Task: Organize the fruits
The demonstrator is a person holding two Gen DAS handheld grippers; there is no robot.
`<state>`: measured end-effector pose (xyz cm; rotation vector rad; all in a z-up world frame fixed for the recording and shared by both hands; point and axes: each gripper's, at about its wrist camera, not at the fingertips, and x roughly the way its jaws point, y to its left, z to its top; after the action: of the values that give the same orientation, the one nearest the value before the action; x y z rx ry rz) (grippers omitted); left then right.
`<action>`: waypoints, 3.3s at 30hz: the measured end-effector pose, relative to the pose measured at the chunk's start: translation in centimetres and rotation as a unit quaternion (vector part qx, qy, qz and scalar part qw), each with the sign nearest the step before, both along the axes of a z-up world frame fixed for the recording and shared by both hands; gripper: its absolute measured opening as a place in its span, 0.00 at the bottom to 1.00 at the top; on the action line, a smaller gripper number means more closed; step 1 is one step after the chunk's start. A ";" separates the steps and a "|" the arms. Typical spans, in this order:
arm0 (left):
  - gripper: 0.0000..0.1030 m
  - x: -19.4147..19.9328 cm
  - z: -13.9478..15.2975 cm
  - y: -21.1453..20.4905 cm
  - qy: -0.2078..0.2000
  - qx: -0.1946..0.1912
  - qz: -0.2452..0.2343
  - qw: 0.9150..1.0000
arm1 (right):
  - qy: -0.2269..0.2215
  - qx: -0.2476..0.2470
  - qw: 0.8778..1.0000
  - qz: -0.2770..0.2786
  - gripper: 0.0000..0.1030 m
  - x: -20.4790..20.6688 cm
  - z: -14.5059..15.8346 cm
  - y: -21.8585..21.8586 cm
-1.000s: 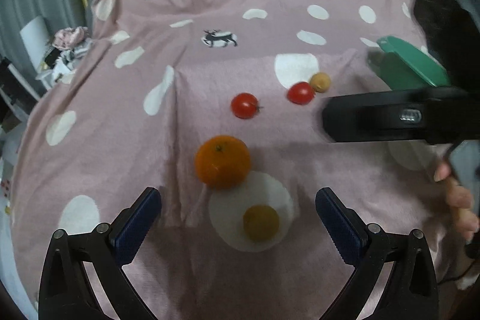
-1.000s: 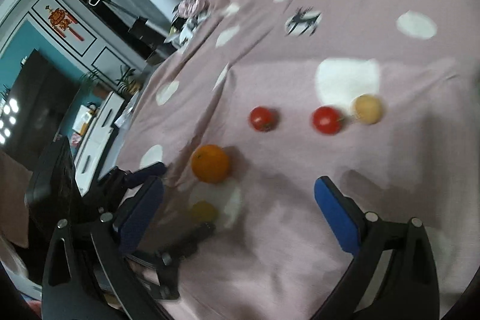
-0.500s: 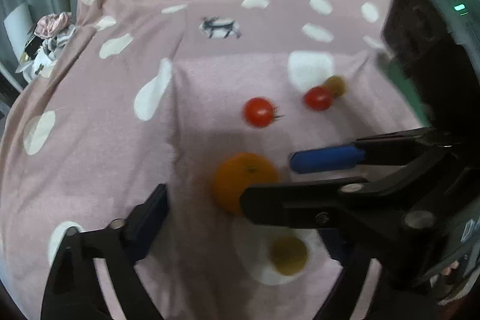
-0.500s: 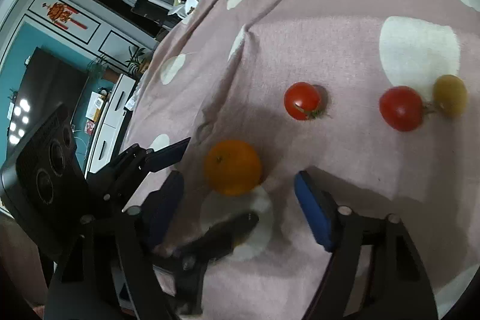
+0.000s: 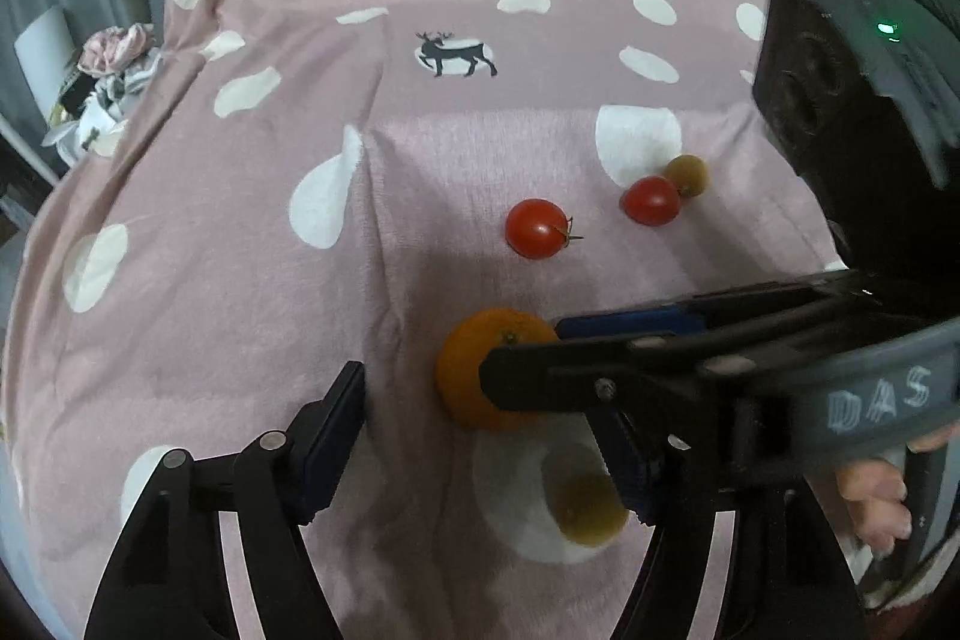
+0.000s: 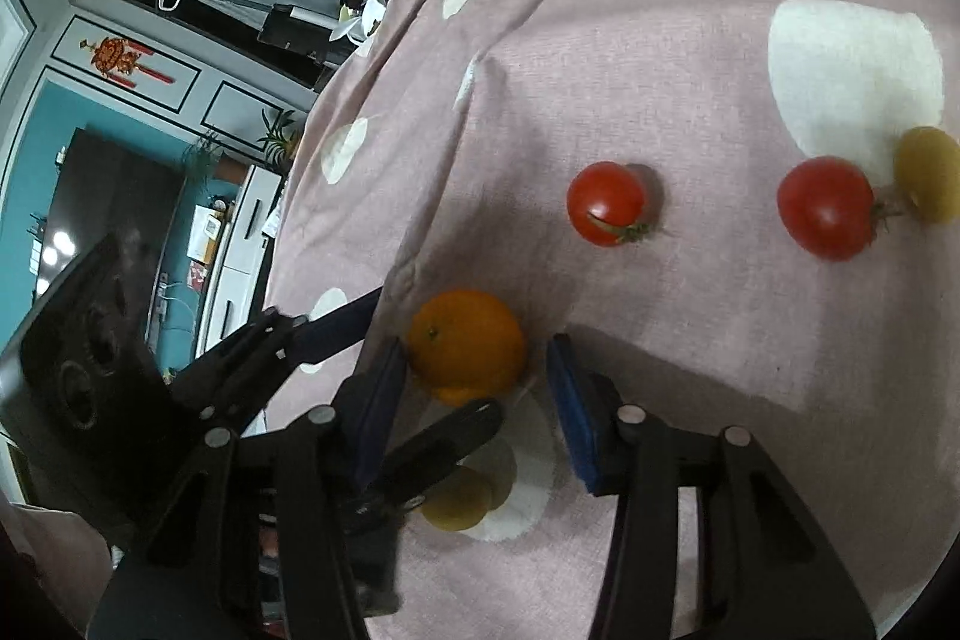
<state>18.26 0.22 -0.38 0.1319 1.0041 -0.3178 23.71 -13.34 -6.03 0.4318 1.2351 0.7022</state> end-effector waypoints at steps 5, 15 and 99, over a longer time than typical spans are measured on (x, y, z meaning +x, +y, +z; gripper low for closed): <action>0.71 -1.9 1.7 -1.1 -0.047 0.033 -0.017 0.998 | -0.001 -0.004 1.000 0.002 0.47 0.0 0.0 0.3; 0.70 -0.1 -0.7 -2.7 -0.016 0.036 -0.032 0.999 | 0.002 -0.001 1.000 0.002 0.46 0.1 -0.2 0.3; 0.96 -3.8 0.3 -2.2 -0.054 -0.024 0.043 0.997 | -0.137 -0.057 0.976 -0.160 1.00 -3.7 6.3 -10.2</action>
<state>14.43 -1.95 -0.08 0.0608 0.8920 -0.2536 20.03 -23.51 0.32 0.4122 0.9121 0.3966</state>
